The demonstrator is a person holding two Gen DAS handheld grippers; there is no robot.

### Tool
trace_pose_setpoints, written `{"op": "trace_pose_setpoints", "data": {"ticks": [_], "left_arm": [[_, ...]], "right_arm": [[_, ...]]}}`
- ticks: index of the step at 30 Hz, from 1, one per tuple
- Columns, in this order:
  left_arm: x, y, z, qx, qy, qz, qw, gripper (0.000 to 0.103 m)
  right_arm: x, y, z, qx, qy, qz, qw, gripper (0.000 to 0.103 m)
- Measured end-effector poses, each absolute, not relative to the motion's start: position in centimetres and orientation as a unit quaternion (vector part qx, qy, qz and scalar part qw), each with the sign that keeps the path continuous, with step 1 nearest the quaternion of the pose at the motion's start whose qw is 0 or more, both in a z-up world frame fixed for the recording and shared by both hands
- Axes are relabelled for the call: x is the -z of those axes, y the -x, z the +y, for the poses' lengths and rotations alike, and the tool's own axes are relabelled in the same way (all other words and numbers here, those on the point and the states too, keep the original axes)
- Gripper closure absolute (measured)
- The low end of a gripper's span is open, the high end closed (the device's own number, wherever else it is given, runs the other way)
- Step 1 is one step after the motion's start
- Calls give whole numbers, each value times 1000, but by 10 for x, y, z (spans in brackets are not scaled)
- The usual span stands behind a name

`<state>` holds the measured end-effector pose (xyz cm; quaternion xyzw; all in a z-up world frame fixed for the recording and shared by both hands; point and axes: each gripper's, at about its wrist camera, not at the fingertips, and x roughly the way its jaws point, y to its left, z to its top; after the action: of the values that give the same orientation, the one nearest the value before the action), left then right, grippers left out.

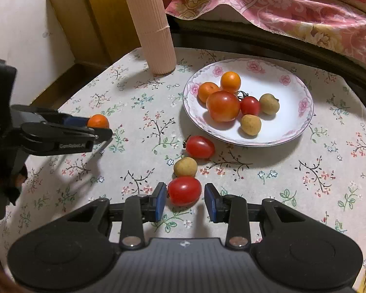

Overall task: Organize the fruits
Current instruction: 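Hold the orange and cherry tomato lifted above the table with both tools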

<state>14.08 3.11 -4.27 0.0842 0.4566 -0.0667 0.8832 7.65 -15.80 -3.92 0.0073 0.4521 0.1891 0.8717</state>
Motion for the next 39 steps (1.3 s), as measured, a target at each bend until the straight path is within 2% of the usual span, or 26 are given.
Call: {"op": "trace_pose_setpoints", "data": {"ticks": [6,17,28,31,35,39], "left_arm": [[41,-142,29,68,-80,454,885,63],[27,-117,9,131,-84,456,876,63],[40,-107,-3,154,-107,472,862,62],[40,-106,-4,158,-111,472,860,60],[43,-106,-3,154,-111,475,859,45],[42,-107,-2,153,-105,473,861,39]], "right_arm": [[40,-77,-162,-186,-10,452,872,68],[46,-79,-159,-199,-11,457,867,68],[61,-93,-151,-197,-5,462,865,66],[61,-92,-148,-197,3,463,864,66],[60,-92,-148,-197,3,465,863,66],[60,-92,-150,-197,-1,467,862,66]]}}
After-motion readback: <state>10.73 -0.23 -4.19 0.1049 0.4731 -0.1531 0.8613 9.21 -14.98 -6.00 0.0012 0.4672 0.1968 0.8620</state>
